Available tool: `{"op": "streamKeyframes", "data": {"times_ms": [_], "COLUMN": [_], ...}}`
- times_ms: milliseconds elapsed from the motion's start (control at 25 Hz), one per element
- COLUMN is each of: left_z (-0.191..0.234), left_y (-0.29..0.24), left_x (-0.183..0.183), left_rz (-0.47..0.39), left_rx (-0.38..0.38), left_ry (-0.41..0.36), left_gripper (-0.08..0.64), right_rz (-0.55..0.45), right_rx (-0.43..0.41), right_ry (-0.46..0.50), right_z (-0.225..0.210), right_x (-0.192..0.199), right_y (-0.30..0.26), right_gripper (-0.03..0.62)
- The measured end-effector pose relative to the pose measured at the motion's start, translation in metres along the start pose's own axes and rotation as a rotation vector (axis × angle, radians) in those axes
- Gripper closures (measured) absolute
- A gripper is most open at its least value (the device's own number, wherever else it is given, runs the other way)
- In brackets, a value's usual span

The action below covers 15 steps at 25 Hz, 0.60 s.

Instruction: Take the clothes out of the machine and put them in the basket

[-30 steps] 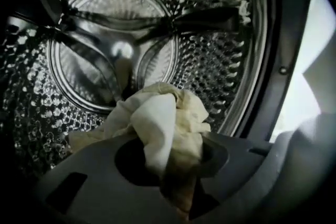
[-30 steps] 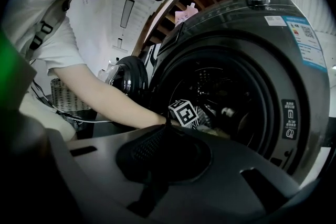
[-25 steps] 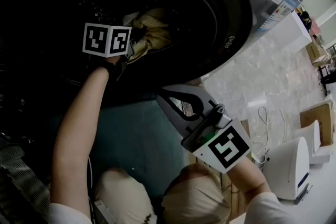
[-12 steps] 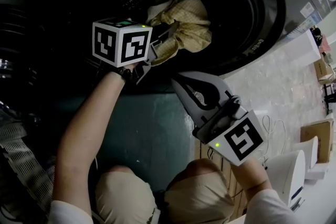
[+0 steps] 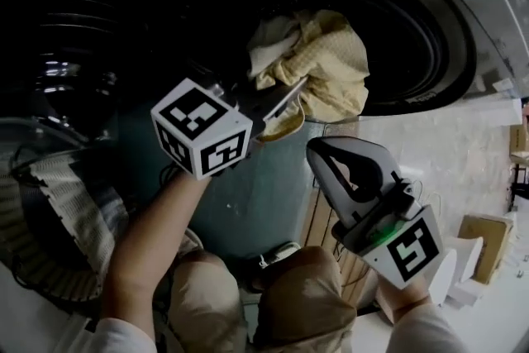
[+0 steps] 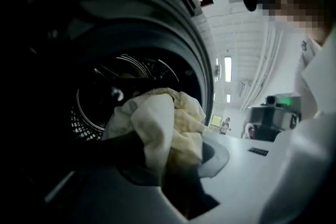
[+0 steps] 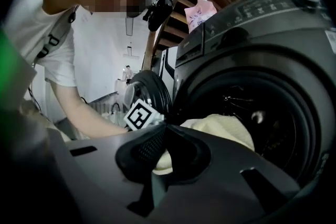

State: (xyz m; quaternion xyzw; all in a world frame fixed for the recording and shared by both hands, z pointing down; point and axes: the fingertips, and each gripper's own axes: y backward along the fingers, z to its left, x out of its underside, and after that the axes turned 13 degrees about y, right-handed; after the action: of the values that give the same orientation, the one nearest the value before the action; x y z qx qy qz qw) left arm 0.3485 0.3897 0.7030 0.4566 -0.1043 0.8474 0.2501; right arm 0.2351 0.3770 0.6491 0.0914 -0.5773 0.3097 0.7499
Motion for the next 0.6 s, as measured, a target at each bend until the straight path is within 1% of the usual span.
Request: {"op": "streamKeyframes", "data": {"times_ms": [40, 120, 240, 280, 360, 520, 600], "left_z": [-0.009, -0.028, -0.056, -0.065, -0.083, -0.133, -0.159], "left_y": [0.014, 0.039, 0.07, 0.08, 0.101, 0.142, 0.159], "left_x": [-0.001, -0.005, -0.023, -0.032, -0.054, -0.102, -0.132], "left_rz": [-0.007, -0.013, -0.036, -0.048, -0.072, -0.073, -0.098], "left_rx": [-0.015, -0.042, -0.085, -0.104, -0.145, -0.207, -0.245], "left_ry": [0.011, 0.022, 0.054, 0.074, 0.104, 0.101, 0.103], "left_gripper": [0.439, 0.439, 0.439, 0.44, 0.44, 0.442, 0.442], "right_rz": [0.012, 0.04, 0.105, 0.126, 0.148, 0.138, 0.117], "right_rx": [-0.019, -0.042, -0.054, -0.064, -0.097, -0.156, -0.183], "right_ry": [-0.011, -0.004, 0.07, 0.09, 0.096, 0.06, 0.072], "right_z": [0.002, 0.004, 0.004, 0.005, 0.008, 0.011, 0.011], "right_x": [-0.012, -0.036, -0.071, -0.084, -0.114, -0.192, -0.232], "right_y": [0.002, 0.005, 0.017, 0.022, 0.028, 0.031, 0.032], "right_gripper": [0.58, 0.58, 0.58, 0.58, 0.58, 0.58, 0.58]}}
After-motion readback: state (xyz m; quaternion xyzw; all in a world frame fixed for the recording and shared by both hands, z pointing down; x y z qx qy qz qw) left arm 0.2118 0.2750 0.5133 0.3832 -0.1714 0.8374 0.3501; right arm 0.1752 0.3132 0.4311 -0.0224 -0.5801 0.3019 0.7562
